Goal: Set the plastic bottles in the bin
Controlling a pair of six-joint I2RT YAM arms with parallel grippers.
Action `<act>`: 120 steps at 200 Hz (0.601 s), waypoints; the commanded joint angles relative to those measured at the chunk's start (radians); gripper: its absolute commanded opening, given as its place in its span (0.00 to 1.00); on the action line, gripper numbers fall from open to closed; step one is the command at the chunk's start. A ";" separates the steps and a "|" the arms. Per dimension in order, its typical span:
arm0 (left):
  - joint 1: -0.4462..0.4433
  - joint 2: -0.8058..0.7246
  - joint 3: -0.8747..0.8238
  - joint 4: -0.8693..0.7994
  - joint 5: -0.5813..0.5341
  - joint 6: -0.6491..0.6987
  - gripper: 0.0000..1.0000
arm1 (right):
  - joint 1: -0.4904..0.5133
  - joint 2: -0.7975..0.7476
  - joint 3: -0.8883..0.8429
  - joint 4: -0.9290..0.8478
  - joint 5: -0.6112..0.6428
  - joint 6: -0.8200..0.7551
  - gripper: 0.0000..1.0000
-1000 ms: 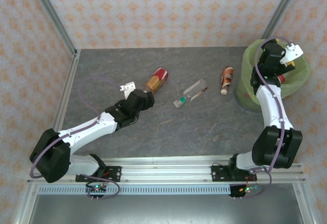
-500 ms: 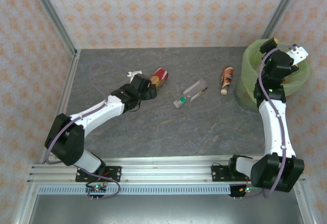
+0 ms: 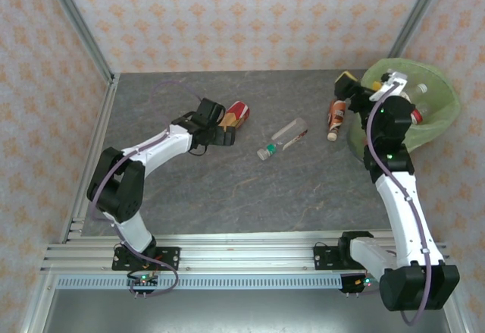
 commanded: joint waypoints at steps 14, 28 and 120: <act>0.030 0.066 0.092 -0.075 0.096 0.124 1.00 | 0.084 -0.025 -0.038 0.047 -0.127 -0.062 0.99; 0.032 0.089 0.103 -0.055 0.073 0.158 1.00 | 0.104 -0.025 -0.052 0.059 -0.118 -0.058 0.99; 0.056 0.375 0.362 -0.129 0.143 0.338 1.00 | 0.127 -0.059 -0.103 0.076 -0.084 -0.060 0.99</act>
